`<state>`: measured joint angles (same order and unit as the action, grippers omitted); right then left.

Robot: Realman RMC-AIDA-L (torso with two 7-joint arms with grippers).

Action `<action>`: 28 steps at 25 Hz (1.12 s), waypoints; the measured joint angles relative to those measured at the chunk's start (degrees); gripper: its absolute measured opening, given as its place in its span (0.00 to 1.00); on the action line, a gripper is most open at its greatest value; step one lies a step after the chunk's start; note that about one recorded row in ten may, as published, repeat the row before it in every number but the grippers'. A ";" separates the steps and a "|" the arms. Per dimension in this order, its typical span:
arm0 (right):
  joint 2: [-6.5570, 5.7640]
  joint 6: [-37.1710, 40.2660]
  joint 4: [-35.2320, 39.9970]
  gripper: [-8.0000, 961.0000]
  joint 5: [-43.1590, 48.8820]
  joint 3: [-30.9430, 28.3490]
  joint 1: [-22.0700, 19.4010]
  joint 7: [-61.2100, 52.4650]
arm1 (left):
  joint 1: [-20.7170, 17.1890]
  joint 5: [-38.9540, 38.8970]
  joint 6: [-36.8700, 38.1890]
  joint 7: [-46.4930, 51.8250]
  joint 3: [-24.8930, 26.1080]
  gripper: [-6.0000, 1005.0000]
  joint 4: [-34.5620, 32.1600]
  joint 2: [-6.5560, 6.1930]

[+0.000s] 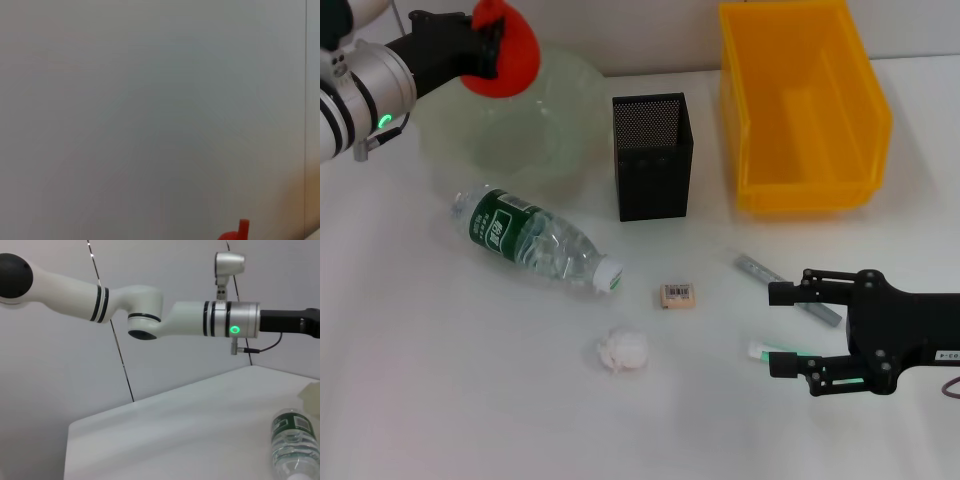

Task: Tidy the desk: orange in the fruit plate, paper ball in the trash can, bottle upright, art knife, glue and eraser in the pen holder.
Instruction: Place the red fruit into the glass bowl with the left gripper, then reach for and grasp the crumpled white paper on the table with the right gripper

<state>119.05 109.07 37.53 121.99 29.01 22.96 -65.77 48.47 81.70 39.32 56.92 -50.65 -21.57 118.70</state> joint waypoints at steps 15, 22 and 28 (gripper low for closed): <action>0.04 -0.35 -0.16 0.83 0.00 0.17 0.42 -0.23 | 0.13 -0.66 -1.67 -2.29 -2.00 0.38 0.61 0.37; 0.01 -0.40 1.01 0.82 -0.32 -0.34 0.53 -3.33 | -2.25 -0.44 5.87 0.35 -2.35 0.57 -1.87 -0.21; -0.38 1.92 13.70 0.83 0.10 1.28 0.72 -18.95 | -12.14 -0.03 25.99 1.90 -4.05 0.77 -7.37 -0.33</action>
<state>118.67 110.99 51.23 122.10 30.29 23.69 -84.71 36.33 81.67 65.31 58.81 -54.70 -28.94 118.37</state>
